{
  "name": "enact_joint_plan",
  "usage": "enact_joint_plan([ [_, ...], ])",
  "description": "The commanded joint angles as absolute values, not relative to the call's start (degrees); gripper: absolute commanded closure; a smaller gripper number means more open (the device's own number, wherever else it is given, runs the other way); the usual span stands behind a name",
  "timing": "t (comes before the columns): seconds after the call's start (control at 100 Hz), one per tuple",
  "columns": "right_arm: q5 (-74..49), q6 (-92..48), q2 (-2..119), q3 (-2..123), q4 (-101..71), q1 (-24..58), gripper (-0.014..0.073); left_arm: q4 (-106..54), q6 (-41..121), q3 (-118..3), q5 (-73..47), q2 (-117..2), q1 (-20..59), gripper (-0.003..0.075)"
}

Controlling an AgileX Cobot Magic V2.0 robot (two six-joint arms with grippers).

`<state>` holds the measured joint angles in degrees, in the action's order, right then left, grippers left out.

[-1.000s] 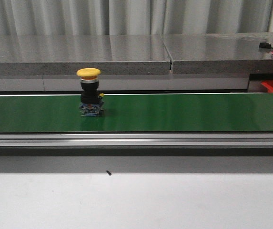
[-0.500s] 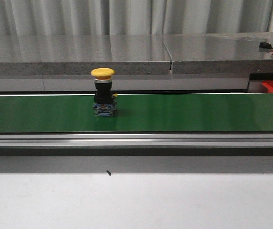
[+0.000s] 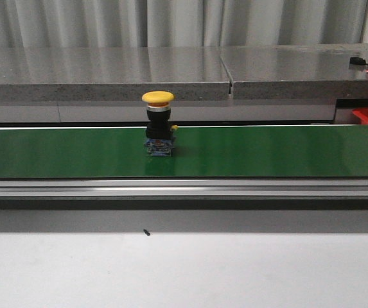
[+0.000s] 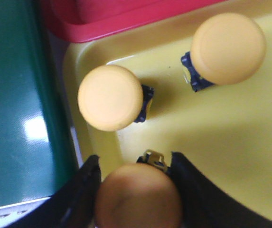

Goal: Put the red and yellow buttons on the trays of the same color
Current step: 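Carry the yellow button into the yellow tray and release it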

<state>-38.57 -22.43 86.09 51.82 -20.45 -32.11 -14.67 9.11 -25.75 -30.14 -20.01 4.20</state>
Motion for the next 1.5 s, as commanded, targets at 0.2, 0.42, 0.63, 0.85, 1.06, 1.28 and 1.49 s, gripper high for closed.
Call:
enact_joint_plan([
  [0.2,-27.79,-22.25,87.2,47.9,-21.92,-32.48,0.0375,-15.66,9.1,-27.34,-26.17,-20.3,4.7,0.0741],
  [0.42,-28.24,-22.25,88.57,47.62,-24.14,-32.48,0.0375,-15.66,9.1,-27.34,-26.17,-20.3,4.7,0.0741],
  [0.63,-29.98,-22.25,88.64,47.62,-24.19,-32.48,0.0306,-15.66,9.1,-27.34,-26.17,-20.3,4.7,0.0741],
  [0.85,-32.63,-22.25,88.64,47.62,-24.26,-32.48,0.0209,-15.66,9.1,-27.34,-26.17,-20.3,4.7,0.0741],
  [1.06,-32.78,-22.25,88.0,47.72,-24.26,-32.48,0.0209,-15.66,9.1,-27.34,-26.17,-20.3,4.7,0.0741],
  [1.28,-31.97,-22.25,85.36,47.92,-24.26,-32.48,0.0208,-15.66,9.1,-27.34,-26.17,-20.3,4.7,0.0741],
  [1.49,-31.72,-22.25,81.63,48.27,-24.31,-32.48,0.0208,-15.66,9.1,-27.34,-26.17,-20.3,4.7,0.0741],
])
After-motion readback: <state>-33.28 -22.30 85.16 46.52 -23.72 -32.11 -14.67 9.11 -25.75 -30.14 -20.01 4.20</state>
